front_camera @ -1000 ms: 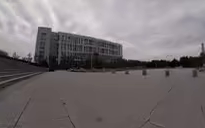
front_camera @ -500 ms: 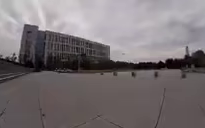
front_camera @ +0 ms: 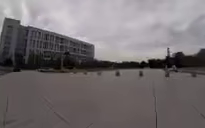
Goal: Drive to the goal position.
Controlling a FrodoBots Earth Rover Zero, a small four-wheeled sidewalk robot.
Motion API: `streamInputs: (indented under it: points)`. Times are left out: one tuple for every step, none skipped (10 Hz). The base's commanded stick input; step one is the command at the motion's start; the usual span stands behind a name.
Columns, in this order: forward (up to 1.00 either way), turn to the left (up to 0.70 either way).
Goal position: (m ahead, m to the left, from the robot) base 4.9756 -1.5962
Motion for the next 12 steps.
streamInputs:
  points:
    - [0.70,0.00]
    - [0.70,0.00]
    - [0.70,0.00]
    - [0.70,0.00]
    - [0.70,0.00]
    - [0.70,0.00]
    - [0.70,0.00]
    - [0.70,0.00]
    - [0.70,0.00]
    - [0.70,0.00]
    - [0.70,0.00]
    - [0.70,0.00]
